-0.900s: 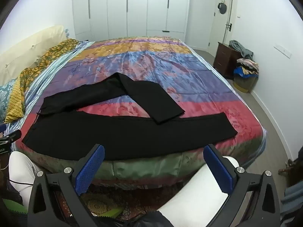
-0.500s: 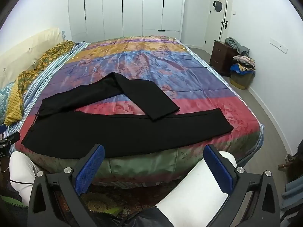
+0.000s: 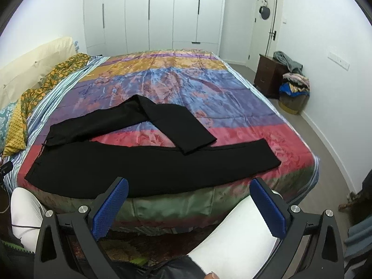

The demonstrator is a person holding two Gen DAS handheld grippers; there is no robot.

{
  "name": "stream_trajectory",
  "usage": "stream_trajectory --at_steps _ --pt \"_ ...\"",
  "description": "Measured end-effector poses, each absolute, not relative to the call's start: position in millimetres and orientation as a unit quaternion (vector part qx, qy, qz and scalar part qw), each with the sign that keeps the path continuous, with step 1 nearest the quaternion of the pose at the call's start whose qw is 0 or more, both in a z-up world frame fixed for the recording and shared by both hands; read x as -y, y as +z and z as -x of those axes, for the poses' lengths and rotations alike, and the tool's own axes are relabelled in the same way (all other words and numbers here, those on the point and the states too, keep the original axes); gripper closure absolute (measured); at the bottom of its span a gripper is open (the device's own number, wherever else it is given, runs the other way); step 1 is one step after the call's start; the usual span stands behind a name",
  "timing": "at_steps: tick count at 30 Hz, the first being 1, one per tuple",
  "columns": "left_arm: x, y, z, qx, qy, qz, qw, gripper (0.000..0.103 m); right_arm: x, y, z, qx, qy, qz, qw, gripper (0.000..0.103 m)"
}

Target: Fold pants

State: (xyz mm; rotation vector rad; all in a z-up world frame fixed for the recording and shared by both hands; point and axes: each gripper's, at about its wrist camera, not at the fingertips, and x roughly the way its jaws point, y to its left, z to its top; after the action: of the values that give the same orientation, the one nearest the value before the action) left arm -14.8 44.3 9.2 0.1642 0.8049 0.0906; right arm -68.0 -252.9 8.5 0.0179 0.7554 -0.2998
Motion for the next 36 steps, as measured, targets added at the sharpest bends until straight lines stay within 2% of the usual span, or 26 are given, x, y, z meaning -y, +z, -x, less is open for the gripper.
stream_trajectory --at_steps 4,8,12,36 --pt "-51.9 8.7 13.7 -0.393 0.051 -0.076 0.915 0.001 258.8 13.5 64.3 -0.367 -0.156 0.014 0.917 0.0" --pt "-45.4 -2.5 18.8 -0.419 0.046 -0.033 0.906 0.001 254.6 7.2 68.3 -0.374 -0.157 -0.026 0.914 0.0" --pt "-35.5 -1.0 21.1 -0.411 0.047 -0.061 0.908 0.001 242.5 -3.5 63.6 -0.392 -0.134 -0.036 0.909 0.0" --pt "-38.8 -9.5 21.9 -0.426 0.048 -0.041 0.903 0.001 247.2 -5.3 66.8 -0.388 -0.152 -0.042 0.908 0.0"
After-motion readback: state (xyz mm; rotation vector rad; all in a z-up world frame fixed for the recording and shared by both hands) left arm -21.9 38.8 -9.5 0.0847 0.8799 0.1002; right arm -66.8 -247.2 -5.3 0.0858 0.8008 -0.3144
